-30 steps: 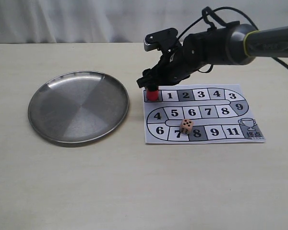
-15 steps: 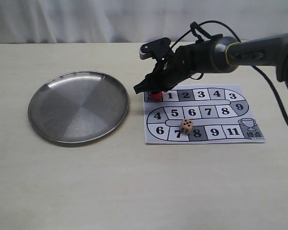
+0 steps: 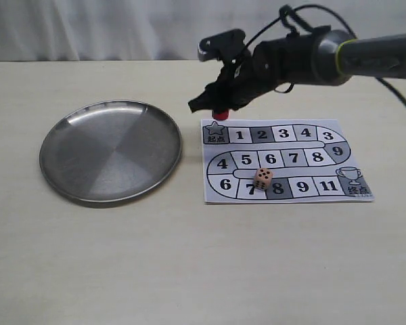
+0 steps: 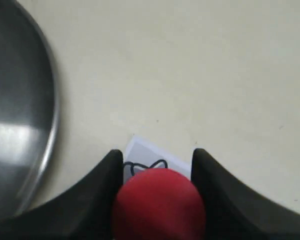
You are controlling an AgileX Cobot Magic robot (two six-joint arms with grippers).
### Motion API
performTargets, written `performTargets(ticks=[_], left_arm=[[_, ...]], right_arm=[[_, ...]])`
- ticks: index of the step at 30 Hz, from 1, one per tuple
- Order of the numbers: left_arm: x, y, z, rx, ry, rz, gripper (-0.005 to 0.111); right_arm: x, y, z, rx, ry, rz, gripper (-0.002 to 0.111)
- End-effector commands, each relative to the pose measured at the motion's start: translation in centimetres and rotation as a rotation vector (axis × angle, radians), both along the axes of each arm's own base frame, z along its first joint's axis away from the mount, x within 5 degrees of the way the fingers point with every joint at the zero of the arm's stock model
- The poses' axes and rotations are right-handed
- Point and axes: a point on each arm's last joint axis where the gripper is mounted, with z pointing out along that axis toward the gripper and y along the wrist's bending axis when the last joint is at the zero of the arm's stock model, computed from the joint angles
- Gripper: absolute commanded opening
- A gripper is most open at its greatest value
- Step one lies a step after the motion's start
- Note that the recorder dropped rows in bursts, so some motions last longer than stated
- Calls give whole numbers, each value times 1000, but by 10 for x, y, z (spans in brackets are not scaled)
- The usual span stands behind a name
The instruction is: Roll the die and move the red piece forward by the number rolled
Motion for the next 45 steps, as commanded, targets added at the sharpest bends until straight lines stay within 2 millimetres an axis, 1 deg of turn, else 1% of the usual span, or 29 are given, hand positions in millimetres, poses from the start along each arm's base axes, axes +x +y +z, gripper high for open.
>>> performTargets(ticks=[1,2,4,6,7,9,11,17,19,21,26,28,30,31,32,33,34,36,37,39,41,42,43,44,45], left_arm=[[0,-1,0,-3,-10,-10,0],[0,-1,0,-3,-10,-10,0],[0,-1,0,-3,-10,-10,0],[0,-1,0,-3,-10,-10,0],[0,-1,0,-3,-10,-10,0],[0,-1,0,-3,-10,-10,0],[0,-1,0,-3,-10,-10,0],[0,-1,0,-3,-10,-10,0],[0,-1,0,-3,-10,-10,0],[0,-1,0,-3,-10,-10,0],[0,-1,0,-3,-10,-10,0],[0,-1,0,-3,-10,-10,0],[0,-1,0,-3,-10,-10,0],[0,-1,0,-3,-10,-10,0],[0,-1,0,-3,-10,-10,0],[0,-1,0,-3,-10,-10,0],[0,-1,0,-3,-10,-10,0],[0,-1,0,-3,-10,-10,0],[0,-1,0,-3,-10,-10,0],[0,-1,0,-3,-10,-10,0],[0,-1,0,-3,-10,-10,0],[0,-1,0,-3,-10,-10,0],[0,-1,0,-3,-10,-10,0],[0,-1,0,-3,-10,-10,0],[0,-1,0,-3,-10,-10,0]], right_arm=[[-1,-17,58,28,-105,-23,5],[-1,-22,63,29,-110,-33,5],[0,-32,67,37,-104,-59,5],[2,-37,65,36,-91,-73,5],[3,-40,61,30,-74,-80,5],[4,-41,48,16,-37,-81,5],[5,-40,31,4,-3,-81,5],[8,-38,-30,-43,123,-79,5],[8,-38,-44,-53,150,-79,5],[8,-39,-53,-60,167,-79,5],[8,-38,-51,-58,164,-79,5],[8,-38,-44,-53,150,-79,5],[8,-39,-24,-46,116,-76,5],[7,-40,-1,-42,80,-71,5],[5,-41,12,-46,56,-65,5],[1,-43,37,-34,20,-65,5],[-3,-44,57,-26,-18,-63,5],[-8,-47,83,-29,-81,-54,5],[-9,-48,89,-37,-100,-49,5],[-8,-53,90,-54,-105,-53,5],[-5,-59,75,-64,-70,-68,5],[-3,-64,61,-75,-37,-78,5],[-2,-66,51,-81,-16,-83,5],[-1,-69,26,-98,37,-89,5],[0,-73,16,-104,58,-95,5]])
